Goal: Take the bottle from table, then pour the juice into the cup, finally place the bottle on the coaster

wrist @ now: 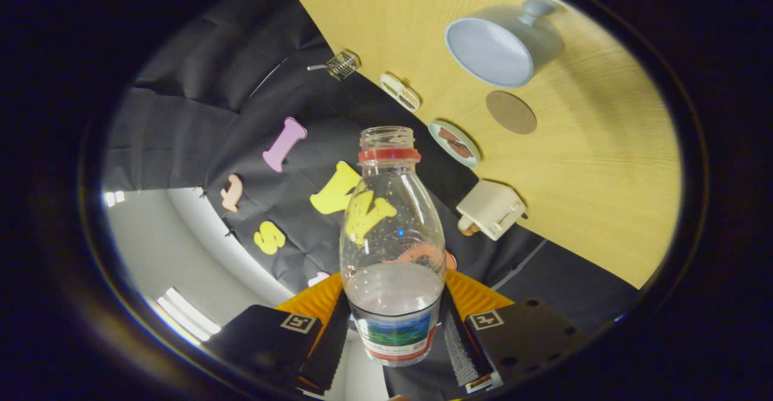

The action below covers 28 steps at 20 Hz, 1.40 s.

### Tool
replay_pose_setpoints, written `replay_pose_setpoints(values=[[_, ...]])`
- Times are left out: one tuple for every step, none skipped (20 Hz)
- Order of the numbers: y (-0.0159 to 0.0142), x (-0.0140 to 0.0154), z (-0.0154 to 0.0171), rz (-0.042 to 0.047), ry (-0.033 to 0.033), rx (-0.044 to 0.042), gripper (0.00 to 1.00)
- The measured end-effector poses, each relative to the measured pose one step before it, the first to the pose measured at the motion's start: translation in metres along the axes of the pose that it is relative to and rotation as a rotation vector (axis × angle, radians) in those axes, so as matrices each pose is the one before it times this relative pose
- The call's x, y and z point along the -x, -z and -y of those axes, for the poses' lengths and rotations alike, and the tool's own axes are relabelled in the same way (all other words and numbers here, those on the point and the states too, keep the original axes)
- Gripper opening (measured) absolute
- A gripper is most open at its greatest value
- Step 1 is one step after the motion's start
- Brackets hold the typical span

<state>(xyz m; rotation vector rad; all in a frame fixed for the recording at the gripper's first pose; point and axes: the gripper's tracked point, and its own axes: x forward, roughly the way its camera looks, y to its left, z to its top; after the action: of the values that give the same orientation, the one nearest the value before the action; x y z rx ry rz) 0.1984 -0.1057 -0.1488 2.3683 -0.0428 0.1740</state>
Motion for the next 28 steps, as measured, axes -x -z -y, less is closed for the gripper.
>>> replay_pose_setpoints(values=[[-0.00155, -0.00044, 0.00157, 0.00008, 0.00313, -0.00369, 0.77], [-0.00056, 0.00122, 0.00017, -0.00093, 0.00004, -0.00274, 0.76], [0.00007, 0.00046, 0.00104, -0.00510, 0.00365, -0.00164, 0.76], [-0.00025, -0.00112, 0.00029, 0.00248, 0.00202, 0.00191, 0.77], [-0.00101, -0.00039, -0.00013, 0.00091, 0.00222, 0.00009, 0.76], [-0.00072, 0.00065, -0.00165, 0.00109, -0.00100, -0.00172, 0.77], [0.00008, 0.00054, -0.00061, 0.00132, -0.00389, -0.00271, 0.77], [-0.00048, 0.00069, -0.00232, 0.00799, -0.00569, 0.00171, 0.77], [0.00226, -0.00005, -0.00121, -0.00354, -0.01086, 0.00800, 0.76], [0.00360, 0.00322, -0.00354, -0.00233, -0.00901, 0.01260, 0.76], [0.00258, 0.00094, 0.00007, -0.00332, -0.00021, 0.01499, 0.76], [0.00189, 0.00144, 0.00072, -0.00107, -0.00224, 0.01286, 0.76], [0.00461, 0.00001, 0.00031, -0.00318, -0.00034, 0.01850, 0.76], [0.00454, 0.00074, 0.00008, -0.00511, 0.00449, 0.02671, 0.76], [0.00501, 0.00009, 0.00057, -0.00586, 0.00560, 0.04615, 0.76], [0.00367, 0.00153, 0.00232, -0.00395, 0.01303, 0.06169, 0.76], [0.00391, 0.00215, 0.00295, -0.00284, 0.01252, 0.06651, 0.76], [0.00291, 0.00200, -0.00002, -0.00091, 0.01299, 0.06133, 0.76], [0.00289, 0.00029, 0.00107, -0.00675, 0.00950, 0.05485, 0.76], [0.00372, -0.00010, -0.00057, -0.00242, 0.00420, 0.04679, 0.77], [0.00313, 0.00026, 0.00083, -0.00632, 0.00632, 0.04983, 0.77], [0.00430, 0.00138, 0.00098, -0.00969, 0.00621, 0.04958, 0.76], [0.00306, -0.00064, 0.00052, -0.00800, 0.00438, 0.05479, 0.76], [0.00325, -0.00152, 0.00078, -0.00378, 0.00593, 0.06326, 0.77], [0.00169, -0.00173, 0.00182, -0.00509, 0.01184, 0.07216, 0.77], [-0.00179, -0.00154, 0.00408, 0.00171, 0.01923, 0.07805, 0.77], [-0.00366, -0.00115, 0.00417, 0.00473, 0.01951, 0.07768, 0.76], [-0.00510, -0.00148, 0.00516, 0.00439, 0.02202, 0.07180, 0.77]])
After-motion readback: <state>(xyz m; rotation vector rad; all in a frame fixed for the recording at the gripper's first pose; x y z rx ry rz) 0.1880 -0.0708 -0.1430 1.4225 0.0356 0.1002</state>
